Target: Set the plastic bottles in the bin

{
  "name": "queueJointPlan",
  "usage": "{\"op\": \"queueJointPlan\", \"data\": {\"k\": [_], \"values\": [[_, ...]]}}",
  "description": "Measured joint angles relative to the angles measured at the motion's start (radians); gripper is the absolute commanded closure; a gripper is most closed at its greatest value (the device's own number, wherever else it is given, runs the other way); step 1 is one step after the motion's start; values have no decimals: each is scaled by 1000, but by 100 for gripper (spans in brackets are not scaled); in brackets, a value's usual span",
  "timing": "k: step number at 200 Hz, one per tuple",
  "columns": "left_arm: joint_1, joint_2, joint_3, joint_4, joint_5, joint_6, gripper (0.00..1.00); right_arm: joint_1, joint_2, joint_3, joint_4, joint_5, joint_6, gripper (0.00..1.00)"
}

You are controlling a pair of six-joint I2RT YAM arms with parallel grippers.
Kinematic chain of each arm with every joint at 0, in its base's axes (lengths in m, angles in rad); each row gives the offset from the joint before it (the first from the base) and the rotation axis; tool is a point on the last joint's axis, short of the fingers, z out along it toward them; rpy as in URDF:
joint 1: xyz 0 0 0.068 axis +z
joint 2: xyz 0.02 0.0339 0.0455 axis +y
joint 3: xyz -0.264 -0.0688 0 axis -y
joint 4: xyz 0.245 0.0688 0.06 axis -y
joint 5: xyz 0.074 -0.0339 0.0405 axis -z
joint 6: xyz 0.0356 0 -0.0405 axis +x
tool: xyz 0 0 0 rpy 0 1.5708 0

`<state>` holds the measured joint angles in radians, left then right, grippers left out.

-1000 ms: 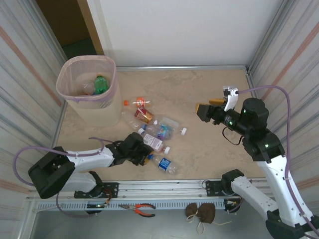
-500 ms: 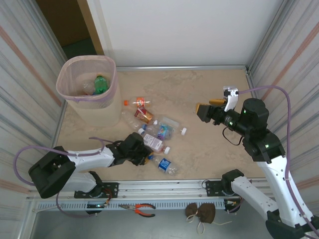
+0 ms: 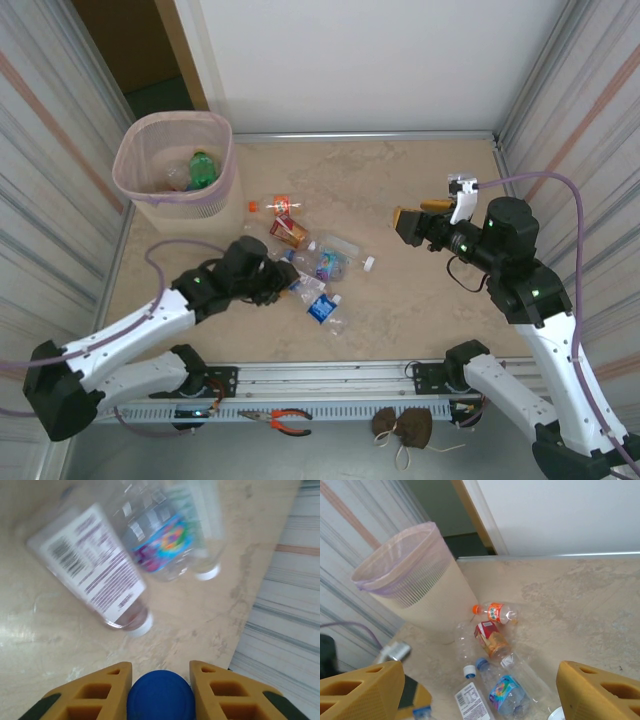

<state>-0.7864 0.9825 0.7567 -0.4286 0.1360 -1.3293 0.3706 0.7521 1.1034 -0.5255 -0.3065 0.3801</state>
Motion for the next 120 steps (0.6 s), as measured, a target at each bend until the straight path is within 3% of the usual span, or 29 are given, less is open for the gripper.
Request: {"op": "queueJointPlan", "data": {"k": [47, 120], "values": [[138, 42, 446, -301, -38, 430, 99, -5, 13, 22, -3, 0, -5, 22], [356, 251, 1009, -560, -57, 1088, 100, -5, 27, 47, -3, 0, -20, 22]]}}
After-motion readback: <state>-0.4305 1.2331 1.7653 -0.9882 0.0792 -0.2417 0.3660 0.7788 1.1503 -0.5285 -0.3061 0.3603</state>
